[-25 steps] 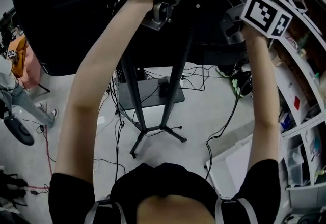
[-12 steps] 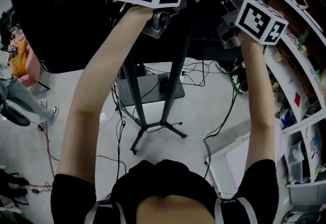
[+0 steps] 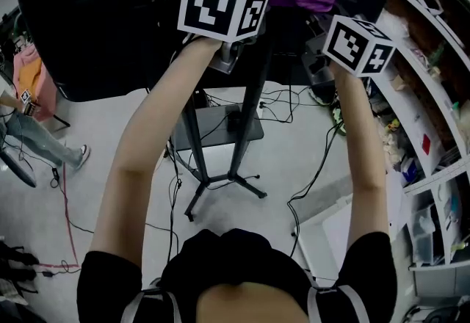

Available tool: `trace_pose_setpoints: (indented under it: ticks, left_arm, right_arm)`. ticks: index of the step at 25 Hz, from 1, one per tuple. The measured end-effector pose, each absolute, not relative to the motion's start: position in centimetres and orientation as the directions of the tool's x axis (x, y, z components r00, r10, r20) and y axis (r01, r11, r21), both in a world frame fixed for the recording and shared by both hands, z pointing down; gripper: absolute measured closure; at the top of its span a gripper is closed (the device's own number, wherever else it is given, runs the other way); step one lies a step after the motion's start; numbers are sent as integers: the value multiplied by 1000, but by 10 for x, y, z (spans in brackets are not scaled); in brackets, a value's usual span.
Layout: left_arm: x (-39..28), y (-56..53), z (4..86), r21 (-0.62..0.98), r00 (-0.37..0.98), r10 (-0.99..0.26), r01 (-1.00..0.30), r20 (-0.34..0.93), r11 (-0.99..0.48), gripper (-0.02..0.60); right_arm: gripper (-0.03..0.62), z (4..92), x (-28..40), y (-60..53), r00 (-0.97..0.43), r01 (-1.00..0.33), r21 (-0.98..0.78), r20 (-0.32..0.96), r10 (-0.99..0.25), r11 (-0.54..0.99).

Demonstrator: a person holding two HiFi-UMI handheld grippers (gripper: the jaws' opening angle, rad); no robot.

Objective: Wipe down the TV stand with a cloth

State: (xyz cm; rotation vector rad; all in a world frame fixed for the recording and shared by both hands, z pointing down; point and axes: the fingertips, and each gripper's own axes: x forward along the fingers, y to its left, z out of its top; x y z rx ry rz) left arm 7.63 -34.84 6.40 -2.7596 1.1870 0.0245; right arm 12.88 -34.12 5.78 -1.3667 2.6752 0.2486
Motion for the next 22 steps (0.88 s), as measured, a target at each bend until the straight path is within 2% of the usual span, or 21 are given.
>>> trace_pose_setpoints:
  ticks: [6,22]
  left_arm:
    - [69,-355,69,-120,663,-747,-747,-53,-654,575]
    - [86,-346,126,-206,598,-794,-794,-106,-571,575]
  right_arm:
    - [530,60,122,-345,-574,-818,66,-176,-800,572]
    - [530,121,130,-339,-577,-814,56,-175,-797,577]
